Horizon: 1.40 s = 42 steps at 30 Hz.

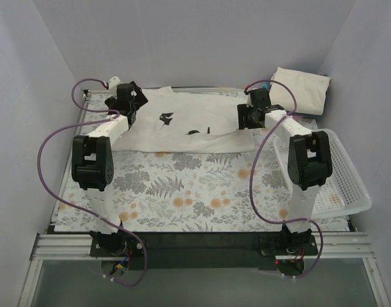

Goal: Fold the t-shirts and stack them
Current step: Fold the tshirt

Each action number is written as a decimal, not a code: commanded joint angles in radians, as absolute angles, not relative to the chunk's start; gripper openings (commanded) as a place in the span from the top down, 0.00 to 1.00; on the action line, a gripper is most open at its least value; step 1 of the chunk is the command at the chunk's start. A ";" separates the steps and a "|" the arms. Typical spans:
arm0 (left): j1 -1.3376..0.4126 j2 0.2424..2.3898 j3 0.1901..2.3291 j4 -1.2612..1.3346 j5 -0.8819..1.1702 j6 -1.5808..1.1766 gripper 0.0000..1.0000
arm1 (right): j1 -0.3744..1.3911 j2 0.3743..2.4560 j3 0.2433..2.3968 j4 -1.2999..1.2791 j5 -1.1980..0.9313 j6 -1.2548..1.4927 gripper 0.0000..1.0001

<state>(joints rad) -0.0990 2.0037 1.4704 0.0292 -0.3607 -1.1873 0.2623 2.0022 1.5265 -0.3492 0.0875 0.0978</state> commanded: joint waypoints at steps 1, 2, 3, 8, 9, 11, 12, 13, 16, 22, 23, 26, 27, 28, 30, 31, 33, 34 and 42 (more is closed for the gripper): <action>-0.127 1.852 1.405 0.066 -0.391 -1.193 0.11 | 0.273 1.864 1.470 -0.319 0.106 0.101 0.42; -0.144 1.842 1.355 0.075 -0.382 -1.198 0.11 | 0.276 1.855 1.450 -0.308 0.106 0.107 0.41; -0.150 1.835 1.335 0.075 -0.374 -1.206 0.11 | 0.279 1.842 1.410 -0.304 0.107 0.112 0.41; -0.158 1.816 1.200 0.123 -0.285 -1.250 0.11 | 0.281 1.778 1.295 -0.243 0.146 0.130 0.41; -0.160 1.819 1.190 0.127 -0.275 -1.250 0.10 | 0.281 1.781 1.293 -0.241 0.146 0.130 0.41; -0.160 1.830 1.175 0.139 -0.250 -1.252 0.10 | 0.281 1.793 1.295 -0.235 0.120 0.130 0.44; -0.160 1.833 1.160 0.147 -0.229 -1.252 0.10 | 0.281 1.804 1.295 -0.229 0.108 0.130 0.45; -0.160 1.844 1.154 0.155 -0.218 -1.252 0.10 | 0.279 1.812 1.292 -0.221 0.092 0.130 0.46; -0.160 1.873 1.149 0.167 -0.218 -1.247 0.10 | 0.281 1.847 1.296 -0.207 0.094 0.129 0.51; -0.158 1.930 1.172 0.160 -0.227 -1.243 0.10 | 0.279 1.902 1.312 -0.183 0.087 0.118 0.62; -0.160 1.934 1.173 0.155 -0.230 -1.243 0.10 | 0.278 1.910 1.315 -0.184 0.083 0.118 0.63; -0.160 1.948 1.180 0.147 -0.236 -1.243 0.10 | 0.268 1.933 1.328 -0.183 0.075 0.120 0.67; -0.160 1.948 1.180 0.146 -0.238 -1.243 0.10 | 0.264 1.940 1.330 -0.183 0.075 0.120 0.67; -0.158 1.950 1.180 0.147 -0.241 -1.241 0.10 | 0.262 1.945 1.333 -0.183 0.072 0.118 0.67; -0.160 1.950 1.181 0.144 -0.250 -1.241 0.09 | 0.256 1.950 1.338 -0.183 0.068 0.120 0.68; -0.160 1.950 1.183 0.143 -0.252 -1.241 0.09 | 0.256 1.953 1.339 -0.183 0.064 0.120 0.69; -0.160 1.948 1.184 0.138 -0.256 -1.239 0.09 | 0.252 1.959 1.341 -0.183 0.063 0.120 0.69; -0.160 1.947 1.184 0.137 -0.258 -1.239 0.09 | 0.249 1.960 1.339 -0.183 0.061 0.120 0.69; -0.160 1.934 1.178 0.130 -0.265 -1.239 0.09 | 0.239 1.977 1.358 -0.179 0.055 0.115 0.69</action>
<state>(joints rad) -0.1631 1.9713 1.1553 0.1352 -0.2447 -1.2457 0.2459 1.9572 1.3067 -0.2073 0.0715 0.1249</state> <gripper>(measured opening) 0.908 0.307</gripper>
